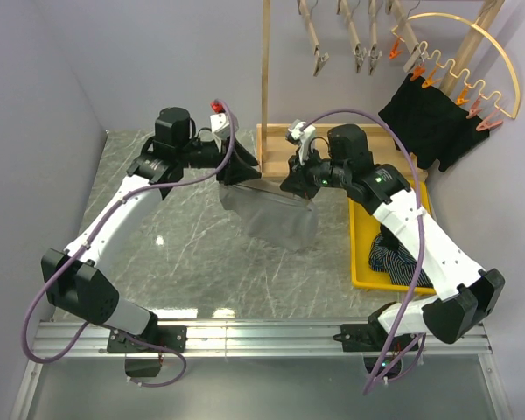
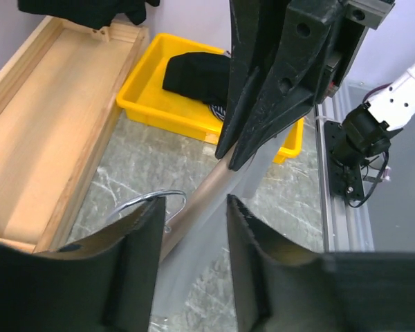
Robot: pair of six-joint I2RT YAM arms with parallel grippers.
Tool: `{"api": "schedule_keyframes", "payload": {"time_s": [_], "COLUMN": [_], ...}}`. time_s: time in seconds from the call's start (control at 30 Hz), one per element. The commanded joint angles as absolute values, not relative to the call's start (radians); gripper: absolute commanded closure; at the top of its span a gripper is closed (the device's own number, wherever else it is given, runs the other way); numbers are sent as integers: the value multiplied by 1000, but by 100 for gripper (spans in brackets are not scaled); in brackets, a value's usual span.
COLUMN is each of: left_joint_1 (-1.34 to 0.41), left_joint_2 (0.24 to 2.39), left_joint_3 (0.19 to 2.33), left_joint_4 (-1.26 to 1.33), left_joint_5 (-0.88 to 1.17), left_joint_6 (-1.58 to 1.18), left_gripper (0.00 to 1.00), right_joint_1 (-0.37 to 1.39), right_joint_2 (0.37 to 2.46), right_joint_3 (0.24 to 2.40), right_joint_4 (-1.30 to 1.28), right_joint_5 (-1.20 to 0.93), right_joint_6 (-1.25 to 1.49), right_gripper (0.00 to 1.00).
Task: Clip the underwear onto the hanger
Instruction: Pick up the hanger at the center of the board.
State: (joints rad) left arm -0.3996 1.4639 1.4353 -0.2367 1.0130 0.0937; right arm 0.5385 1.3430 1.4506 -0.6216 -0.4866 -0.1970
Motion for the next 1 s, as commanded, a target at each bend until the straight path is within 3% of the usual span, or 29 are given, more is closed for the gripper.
{"api": "schedule_keyframes", "payload": {"time_s": [0.0,0.3,0.4,0.6,0.63,0.67,0.73,0.8,0.9,0.97], "left_joint_1": [-422,-437,-437,-437,-437,-436,-436,-430,-388,-347], "left_joint_2": [1466,1485,1479,1476,1476,1473,1465,1447,1428,1422], "left_joint_3": [1471,1497,1496,1494,1494,1490,1483,1470,1451,1457], "left_joint_4": [-201,-189,-184,-176,-170,-166,-167,-157,-111,-89], "left_joint_5": [1054,1022,1003,982,974,970,934,893,888,893], "left_joint_6": [127,88,77,49,38,26,18,6,-98,-133], "left_gripper": [57,94,100,100,93,80,45,30,17,15], "right_joint_1": [549,549,549,549,548,545,531,519,482,439], "right_joint_2": [1286,1272,1269,1272,1273,1278,1279,1278,1270,1253], "right_joint_3": [1447,1448,1448,1451,1453,1456,1463,1463,1462,1453], "right_joint_4": [-592,-588,-591,-588,-584,-586,-589,-594,-627,-655], "right_joint_5": [-526,-514,-511,-497,-494,-492,-491,-491,-486,-482], "right_joint_6": [-210,-195,-193,-187,-181,-178,-173,-169,-167,-167], "right_gripper": [100,100,100,100,100,100,100,100,100,100]}}
